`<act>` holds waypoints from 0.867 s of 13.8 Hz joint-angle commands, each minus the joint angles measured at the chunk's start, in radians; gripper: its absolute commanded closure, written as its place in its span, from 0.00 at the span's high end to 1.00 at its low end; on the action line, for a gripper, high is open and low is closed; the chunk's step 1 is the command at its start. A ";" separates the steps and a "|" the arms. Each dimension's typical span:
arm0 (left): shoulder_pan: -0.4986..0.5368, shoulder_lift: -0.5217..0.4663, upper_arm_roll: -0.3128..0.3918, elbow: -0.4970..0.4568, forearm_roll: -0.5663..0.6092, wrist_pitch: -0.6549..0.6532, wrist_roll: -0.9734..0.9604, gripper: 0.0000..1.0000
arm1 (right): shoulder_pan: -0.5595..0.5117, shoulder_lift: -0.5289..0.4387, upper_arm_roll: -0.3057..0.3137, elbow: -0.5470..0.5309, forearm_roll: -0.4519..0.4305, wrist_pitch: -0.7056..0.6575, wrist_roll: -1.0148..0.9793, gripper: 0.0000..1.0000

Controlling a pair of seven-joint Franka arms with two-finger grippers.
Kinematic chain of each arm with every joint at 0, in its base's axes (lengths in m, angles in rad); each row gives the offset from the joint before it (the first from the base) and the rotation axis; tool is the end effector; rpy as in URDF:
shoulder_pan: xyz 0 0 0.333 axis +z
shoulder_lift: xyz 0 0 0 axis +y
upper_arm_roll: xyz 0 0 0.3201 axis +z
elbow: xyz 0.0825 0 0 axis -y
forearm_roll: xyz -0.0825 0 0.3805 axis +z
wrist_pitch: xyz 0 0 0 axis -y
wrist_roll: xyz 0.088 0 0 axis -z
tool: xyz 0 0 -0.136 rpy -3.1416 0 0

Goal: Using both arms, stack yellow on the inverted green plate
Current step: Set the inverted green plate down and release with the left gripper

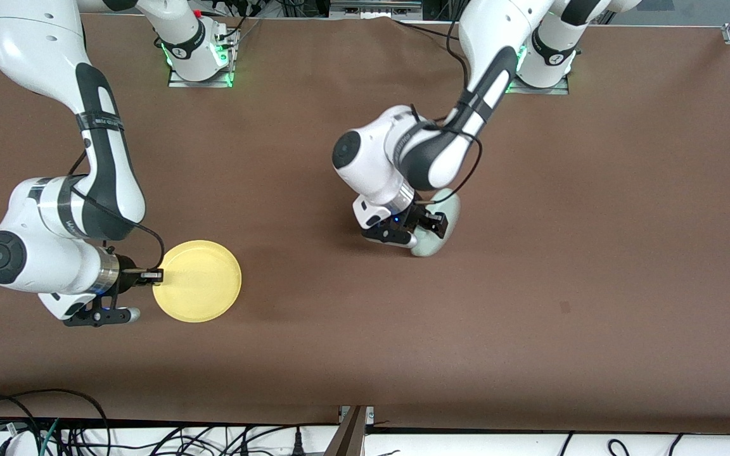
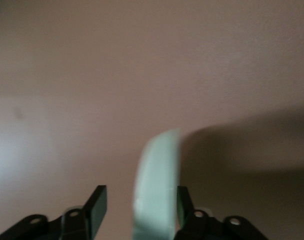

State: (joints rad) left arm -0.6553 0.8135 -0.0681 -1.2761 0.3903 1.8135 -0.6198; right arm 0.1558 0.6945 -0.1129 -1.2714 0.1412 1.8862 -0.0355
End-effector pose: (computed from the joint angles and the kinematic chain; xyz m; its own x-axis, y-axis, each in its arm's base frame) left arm 0.5678 -0.4319 0.2272 0.9732 -0.2206 -0.0646 -0.2279 -0.8897 -0.3956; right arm 0.7259 0.0633 0.3155 0.9958 0.0548 -0.0739 0.0504 -0.9969 -0.0610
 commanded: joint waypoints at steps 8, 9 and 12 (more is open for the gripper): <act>0.146 -0.011 -0.007 0.112 -0.370 0.122 -0.008 1.00 | -0.006 0.010 0.012 0.021 0.067 -0.021 -0.001 0.00; 0.181 -0.048 -0.006 0.101 -0.367 0.100 -0.003 1.00 | -0.004 0.010 0.012 0.021 0.067 -0.021 -0.001 0.00; 0.293 -0.155 -0.002 0.083 -0.355 -0.043 0.015 1.00 | -0.001 0.010 0.013 0.020 0.081 -0.021 -0.001 0.00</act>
State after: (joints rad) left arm -0.4373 0.7604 -0.0633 -1.1532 0.0414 1.8478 -0.6231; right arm 0.1583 0.6993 -0.1045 -1.2712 0.1944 1.8848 -0.0351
